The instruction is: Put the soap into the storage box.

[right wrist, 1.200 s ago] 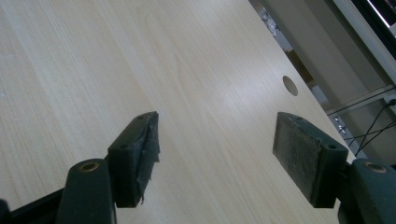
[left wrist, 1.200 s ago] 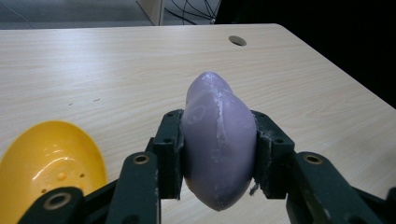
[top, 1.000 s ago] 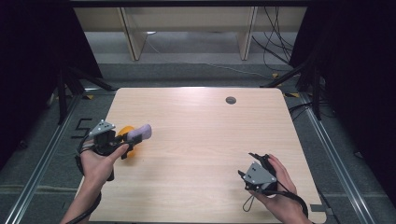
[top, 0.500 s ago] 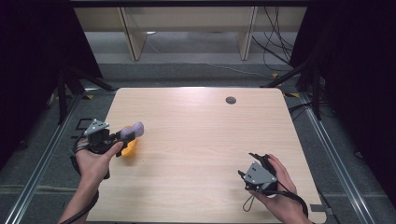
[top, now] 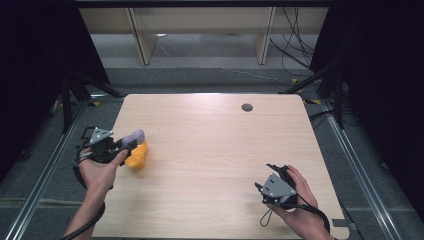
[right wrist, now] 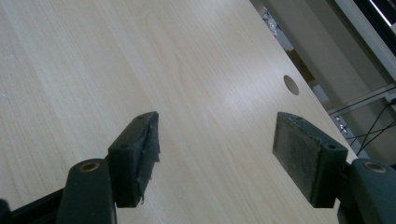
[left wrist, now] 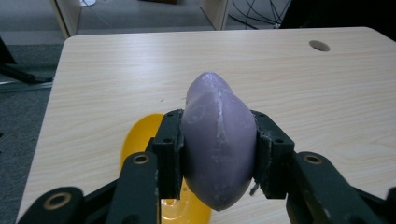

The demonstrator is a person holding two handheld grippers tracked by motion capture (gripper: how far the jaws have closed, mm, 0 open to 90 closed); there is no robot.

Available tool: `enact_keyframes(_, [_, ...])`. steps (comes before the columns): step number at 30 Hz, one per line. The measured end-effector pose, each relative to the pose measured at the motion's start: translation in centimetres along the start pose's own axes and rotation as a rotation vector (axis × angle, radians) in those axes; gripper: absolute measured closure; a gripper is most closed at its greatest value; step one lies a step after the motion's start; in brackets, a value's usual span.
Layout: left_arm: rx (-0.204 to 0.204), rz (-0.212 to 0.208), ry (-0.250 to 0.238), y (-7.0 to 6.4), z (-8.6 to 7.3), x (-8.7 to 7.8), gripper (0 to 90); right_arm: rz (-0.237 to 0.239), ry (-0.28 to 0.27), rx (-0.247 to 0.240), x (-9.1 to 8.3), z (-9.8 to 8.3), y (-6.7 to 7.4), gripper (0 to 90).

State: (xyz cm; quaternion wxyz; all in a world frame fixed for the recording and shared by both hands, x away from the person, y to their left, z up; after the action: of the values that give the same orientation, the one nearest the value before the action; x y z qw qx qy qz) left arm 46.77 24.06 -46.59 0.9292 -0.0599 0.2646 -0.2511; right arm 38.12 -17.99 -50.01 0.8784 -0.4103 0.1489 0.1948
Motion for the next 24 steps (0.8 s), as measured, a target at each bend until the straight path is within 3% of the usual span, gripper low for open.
enact_keyframes(9, [0.002, 0.064, 0.016, 1.2, -0.6, 0.7, 58.8, 0.0, 0.001, -0.001, 0.0, 0.0, 0.0, 32.3])
enact_keyframes(24, [-0.012, 0.128, 0.037, 2.2, -1.2, 2.3, 58.8, 0.008, 0.01, 0.005, 0.0, -0.1, 0.1, 32.3])
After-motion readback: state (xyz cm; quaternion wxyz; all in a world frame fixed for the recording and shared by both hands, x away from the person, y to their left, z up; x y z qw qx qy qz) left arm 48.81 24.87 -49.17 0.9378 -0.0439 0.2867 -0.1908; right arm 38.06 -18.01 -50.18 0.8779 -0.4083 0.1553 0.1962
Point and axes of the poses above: each handheld gripper's, and its own axes: x roughly forward along the jaws, z roughly out of its top, y roughly to its left, the point moved 10 cm from there along x, roughly forward along the jaws, and after that the axes turned 13 degrees about -z, right-handed, at the moved point
